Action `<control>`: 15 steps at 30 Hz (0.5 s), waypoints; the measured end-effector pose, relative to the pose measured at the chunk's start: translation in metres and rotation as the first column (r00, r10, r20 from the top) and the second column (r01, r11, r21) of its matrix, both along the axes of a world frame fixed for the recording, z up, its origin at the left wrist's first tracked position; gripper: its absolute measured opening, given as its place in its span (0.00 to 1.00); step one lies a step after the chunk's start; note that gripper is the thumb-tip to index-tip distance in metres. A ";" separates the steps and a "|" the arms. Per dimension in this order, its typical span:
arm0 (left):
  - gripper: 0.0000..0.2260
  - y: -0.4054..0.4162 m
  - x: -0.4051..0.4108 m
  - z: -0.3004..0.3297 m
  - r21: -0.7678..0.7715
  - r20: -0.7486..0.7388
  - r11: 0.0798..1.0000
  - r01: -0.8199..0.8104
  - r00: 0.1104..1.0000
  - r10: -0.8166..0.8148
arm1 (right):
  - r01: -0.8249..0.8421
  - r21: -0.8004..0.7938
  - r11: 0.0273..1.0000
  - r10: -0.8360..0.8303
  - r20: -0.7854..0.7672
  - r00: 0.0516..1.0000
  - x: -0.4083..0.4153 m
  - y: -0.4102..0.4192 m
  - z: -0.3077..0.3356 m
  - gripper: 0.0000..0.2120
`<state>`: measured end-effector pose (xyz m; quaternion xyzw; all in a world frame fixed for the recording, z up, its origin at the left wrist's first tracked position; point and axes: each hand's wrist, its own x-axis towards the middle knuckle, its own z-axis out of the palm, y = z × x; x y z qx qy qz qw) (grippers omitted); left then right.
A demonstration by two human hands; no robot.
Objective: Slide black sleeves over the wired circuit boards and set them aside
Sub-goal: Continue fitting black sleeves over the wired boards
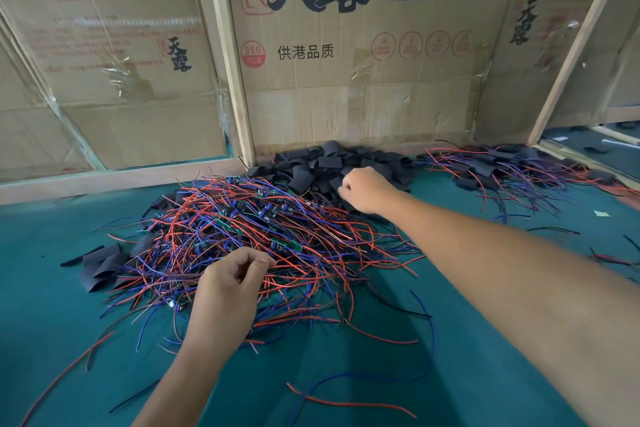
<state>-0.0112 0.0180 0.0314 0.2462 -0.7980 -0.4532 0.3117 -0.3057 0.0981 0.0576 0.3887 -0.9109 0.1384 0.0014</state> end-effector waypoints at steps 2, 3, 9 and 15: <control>0.12 0.001 0.001 0.002 -0.024 0.013 1.000 0.002 1.000 -0.002 | 0.021 -0.039 0.999 -0.017 0.108 0.994 0.006 -0.014 -0.001 0.17; 0.12 0.002 0.001 0.003 -0.033 0.020 0.999 0.003 1.000 -0.002 | 0.017 -0.016 1.000 -0.014 0.145 0.989 0.009 -0.018 -0.002 0.16; 0.12 0.003 0.002 0.006 -0.038 0.022 0.999 -0.003 1.000 0.003 | 0.119 -0.088 0.989 -0.116 0.039 0.992 0.017 -0.028 0.000 0.13; 0.12 0.010 0.002 0.003 -0.067 0.063 0.997 0.038 0.997 -0.033 | -0.092 -0.169 0.981 0.124 0.188 0.974 0.033 -0.055 0.023 0.15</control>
